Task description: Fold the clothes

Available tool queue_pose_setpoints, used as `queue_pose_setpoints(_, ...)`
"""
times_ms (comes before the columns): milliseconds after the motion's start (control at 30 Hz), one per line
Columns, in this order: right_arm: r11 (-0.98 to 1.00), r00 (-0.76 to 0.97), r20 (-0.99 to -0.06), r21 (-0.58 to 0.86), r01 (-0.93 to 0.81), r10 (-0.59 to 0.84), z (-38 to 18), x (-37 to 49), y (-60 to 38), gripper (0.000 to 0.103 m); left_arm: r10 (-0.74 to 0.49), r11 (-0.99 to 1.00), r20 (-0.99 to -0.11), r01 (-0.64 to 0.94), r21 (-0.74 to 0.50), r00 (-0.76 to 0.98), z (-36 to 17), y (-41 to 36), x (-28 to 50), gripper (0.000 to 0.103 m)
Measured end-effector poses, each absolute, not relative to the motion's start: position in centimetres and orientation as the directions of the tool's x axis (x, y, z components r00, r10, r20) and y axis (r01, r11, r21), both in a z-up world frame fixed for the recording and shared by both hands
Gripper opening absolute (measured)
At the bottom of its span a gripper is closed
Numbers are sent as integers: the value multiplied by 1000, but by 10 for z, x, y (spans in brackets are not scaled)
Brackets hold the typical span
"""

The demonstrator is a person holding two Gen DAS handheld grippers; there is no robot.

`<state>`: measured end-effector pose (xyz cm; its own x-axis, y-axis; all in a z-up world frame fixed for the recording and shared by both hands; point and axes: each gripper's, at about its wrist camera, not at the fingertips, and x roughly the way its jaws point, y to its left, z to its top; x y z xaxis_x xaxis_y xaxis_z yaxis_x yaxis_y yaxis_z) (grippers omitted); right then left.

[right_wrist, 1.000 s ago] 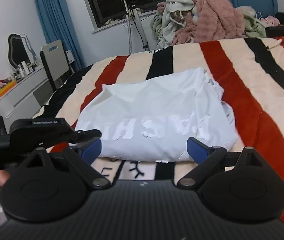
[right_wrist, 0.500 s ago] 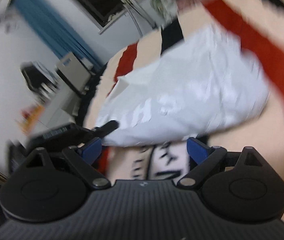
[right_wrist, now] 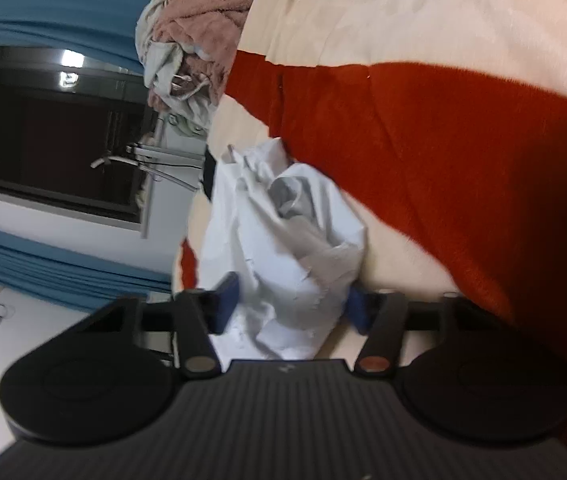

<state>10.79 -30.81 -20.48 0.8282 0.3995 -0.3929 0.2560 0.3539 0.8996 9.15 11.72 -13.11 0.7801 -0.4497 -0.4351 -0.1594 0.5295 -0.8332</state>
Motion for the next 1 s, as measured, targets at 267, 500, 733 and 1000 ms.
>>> queue_pose_setpoints(267,541,882,-348,830,132,319,-150,70,-306,18,-450,560,-389,-85,-824,804,-100,112,65,17)
queue_pose_setpoints(500,532,944,-216,845,53,250,-89,16,-328,18,-529,517,-320,0,-856,786,-54,85,53,17)
queue_pose_setpoints(733,528,958,-181,849,38,223,-44,24,-386,18,-611,538,-357,40,-842,706,-4,19,104,17)
queue_pose_setpoints(1000,599,965,-228,794,108,129,-21,126,-474,15,-669,562,-387,91,-822,634,29,-92,253,17)
